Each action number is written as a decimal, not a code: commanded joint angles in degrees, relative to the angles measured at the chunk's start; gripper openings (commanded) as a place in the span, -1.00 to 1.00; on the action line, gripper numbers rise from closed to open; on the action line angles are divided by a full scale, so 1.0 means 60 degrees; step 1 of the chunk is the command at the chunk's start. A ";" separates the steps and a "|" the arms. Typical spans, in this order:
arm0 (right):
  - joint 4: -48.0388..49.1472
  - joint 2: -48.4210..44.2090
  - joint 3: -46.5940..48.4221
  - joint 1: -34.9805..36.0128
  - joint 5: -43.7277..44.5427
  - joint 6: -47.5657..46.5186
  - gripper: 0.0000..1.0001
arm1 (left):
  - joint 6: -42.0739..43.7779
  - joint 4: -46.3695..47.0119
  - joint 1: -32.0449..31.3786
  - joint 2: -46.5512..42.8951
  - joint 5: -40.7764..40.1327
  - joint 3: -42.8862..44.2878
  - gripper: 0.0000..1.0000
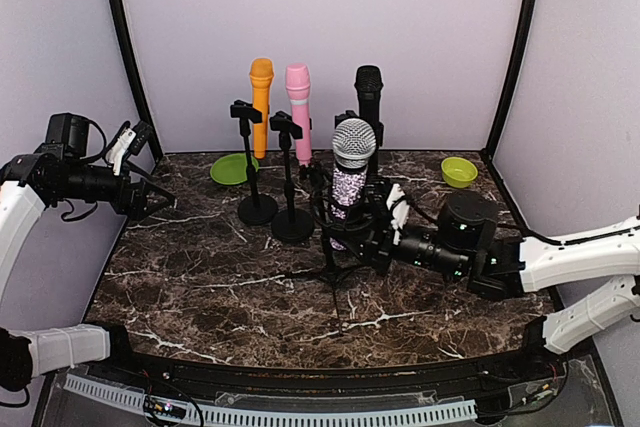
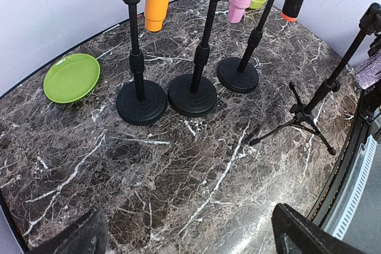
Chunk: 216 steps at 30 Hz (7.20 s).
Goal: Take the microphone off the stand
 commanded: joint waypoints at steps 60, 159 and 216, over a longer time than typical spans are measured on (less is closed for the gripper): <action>0.1298 -0.1479 -0.2686 0.0361 0.1621 0.2646 0.92 | -0.0521 0.4537 -0.8714 0.4056 0.0296 0.2666 0.98; -0.0180 -0.1307 -0.0867 0.0366 0.2587 0.2160 0.90 | 0.0180 0.0171 -0.4647 0.2609 -0.2669 0.6224 -0.80; -0.1873 -0.2186 -0.0972 -0.0214 0.4018 0.4873 1.00 | -0.3797 0.4529 -0.0775 0.9532 -0.3797 0.1495 -0.05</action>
